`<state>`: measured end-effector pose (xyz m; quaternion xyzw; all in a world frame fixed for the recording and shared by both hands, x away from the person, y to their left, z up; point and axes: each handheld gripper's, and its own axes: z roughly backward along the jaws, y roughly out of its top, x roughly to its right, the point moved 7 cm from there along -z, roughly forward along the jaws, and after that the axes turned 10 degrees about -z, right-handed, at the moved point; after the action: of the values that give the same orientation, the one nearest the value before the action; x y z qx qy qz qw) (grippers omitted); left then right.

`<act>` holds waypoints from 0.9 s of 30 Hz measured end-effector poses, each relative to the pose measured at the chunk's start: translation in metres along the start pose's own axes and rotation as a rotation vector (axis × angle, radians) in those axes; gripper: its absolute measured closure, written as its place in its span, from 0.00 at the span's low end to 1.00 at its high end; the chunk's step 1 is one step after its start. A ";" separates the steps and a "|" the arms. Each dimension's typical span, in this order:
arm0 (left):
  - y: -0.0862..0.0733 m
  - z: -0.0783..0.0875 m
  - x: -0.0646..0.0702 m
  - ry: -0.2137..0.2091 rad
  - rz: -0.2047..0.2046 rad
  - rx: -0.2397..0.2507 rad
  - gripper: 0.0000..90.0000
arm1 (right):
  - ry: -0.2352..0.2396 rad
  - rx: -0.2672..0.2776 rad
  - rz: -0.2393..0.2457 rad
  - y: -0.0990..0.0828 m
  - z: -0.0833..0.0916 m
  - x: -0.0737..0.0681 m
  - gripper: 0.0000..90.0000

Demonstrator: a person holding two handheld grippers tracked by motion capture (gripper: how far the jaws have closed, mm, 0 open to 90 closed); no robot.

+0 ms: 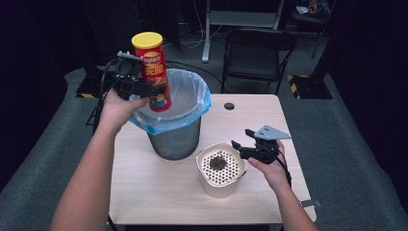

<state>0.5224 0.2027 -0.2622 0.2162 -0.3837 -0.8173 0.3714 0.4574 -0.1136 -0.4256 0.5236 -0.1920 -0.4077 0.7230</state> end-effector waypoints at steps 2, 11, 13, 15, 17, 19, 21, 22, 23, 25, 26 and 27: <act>0.000 -0.005 -0.001 0.006 -0.007 -0.011 0.26 | 0.001 0.000 0.000 0.000 0.000 0.000 0.33; 0.002 -0.024 0.006 -0.006 -0.015 -0.031 0.26 | 0.004 0.001 -0.001 0.000 0.001 0.000 0.33; 0.001 -0.028 0.007 -0.002 -0.020 -0.039 0.26 | 0.002 0.004 -0.003 0.001 0.001 0.000 0.33; 0.001 -0.031 0.007 -0.007 -0.015 -0.047 0.26 | 0.003 0.006 -0.001 0.001 0.001 0.001 0.33; 0.000 -0.034 0.008 -0.011 -0.002 -0.050 0.26 | -0.001 0.006 -0.003 0.001 0.001 0.001 0.33; -0.001 -0.038 0.008 -0.008 -0.001 -0.060 0.26 | 0.000 0.005 -0.003 0.001 0.001 0.002 0.33; -0.002 -0.040 0.007 -0.002 0.001 -0.068 0.26 | 0.000 0.004 -0.002 0.001 0.001 0.002 0.33; -0.002 -0.041 0.006 0.003 0.007 -0.068 0.26 | 0.000 0.004 -0.001 0.001 0.001 0.001 0.33; -0.004 -0.041 0.006 0.005 0.010 -0.080 0.26 | -0.001 0.002 -0.004 0.000 0.001 0.001 0.33; -0.006 -0.042 0.004 0.009 0.024 -0.081 0.22 | -0.001 0.001 -0.004 0.000 0.001 0.001 0.33; -0.007 -0.042 0.003 0.022 0.017 -0.079 0.17 | -0.002 0.001 -0.006 0.000 0.001 0.002 0.33; -0.008 -0.039 0.001 0.031 0.020 -0.065 0.16 | -0.003 0.002 -0.007 0.000 0.001 0.002 0.33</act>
<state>0.5429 0.1871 -0.2930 0.2129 -0.3534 -0.8221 0.3922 0.4578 -0.1156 -0.4253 0.5244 -0.1915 -0.4106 0.7209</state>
